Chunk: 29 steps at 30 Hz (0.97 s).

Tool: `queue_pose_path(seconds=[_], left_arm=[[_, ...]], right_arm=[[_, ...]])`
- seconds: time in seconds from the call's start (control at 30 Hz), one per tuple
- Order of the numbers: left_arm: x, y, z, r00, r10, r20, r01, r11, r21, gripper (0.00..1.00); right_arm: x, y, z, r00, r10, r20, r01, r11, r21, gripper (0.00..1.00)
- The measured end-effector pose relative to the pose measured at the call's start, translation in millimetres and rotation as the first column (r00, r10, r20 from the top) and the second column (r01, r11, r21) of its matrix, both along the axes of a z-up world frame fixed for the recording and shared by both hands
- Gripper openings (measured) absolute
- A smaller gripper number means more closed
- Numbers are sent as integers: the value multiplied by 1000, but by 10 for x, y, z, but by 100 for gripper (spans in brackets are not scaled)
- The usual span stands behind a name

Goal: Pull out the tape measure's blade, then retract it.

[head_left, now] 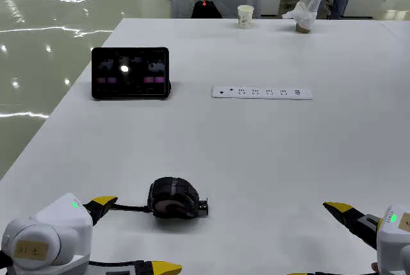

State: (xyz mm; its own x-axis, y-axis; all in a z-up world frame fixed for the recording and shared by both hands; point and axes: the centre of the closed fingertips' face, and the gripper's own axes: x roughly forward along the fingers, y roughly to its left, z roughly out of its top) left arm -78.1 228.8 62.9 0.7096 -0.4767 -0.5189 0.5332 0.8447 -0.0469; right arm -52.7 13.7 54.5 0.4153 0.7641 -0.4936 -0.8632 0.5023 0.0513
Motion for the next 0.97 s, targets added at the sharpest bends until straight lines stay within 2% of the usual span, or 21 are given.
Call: queue_pose_path(seconds=[0.2,0.27,0.53,0.6,0.67,0.97], left_arm=[[23,5,47,1000,18,7,-18,1000,-22,99],[20,5,52,1000,19,-2,-20,999,-39,98],[13,-4,52,1000,11,-11,-12,999,-49,99],[2,-27,48,1000,-5,-16,4,999,-47,97],[8,-27,31,1000,-10,-9,10,1000,-23,98],[7,-38,42,1000,-21,-8,21,1000,-20,99]], right_arm=[[-8,-14,-9,1000,-4,-4,4,1000,-1,99],[-6,-22,-11,1000,-6,-5,6,1000,-3,99],[-9,-44,-22,1000,-9,-10,9,1000,-7,99],[-10,-46,-21,1000,-9,-8,9,1000,-7,99],[-15,-46,-18,1000,-8,-8,8,1000,-8,99],[-18,-51,-20,1000,-8,-9,8,1000,-7,99]])
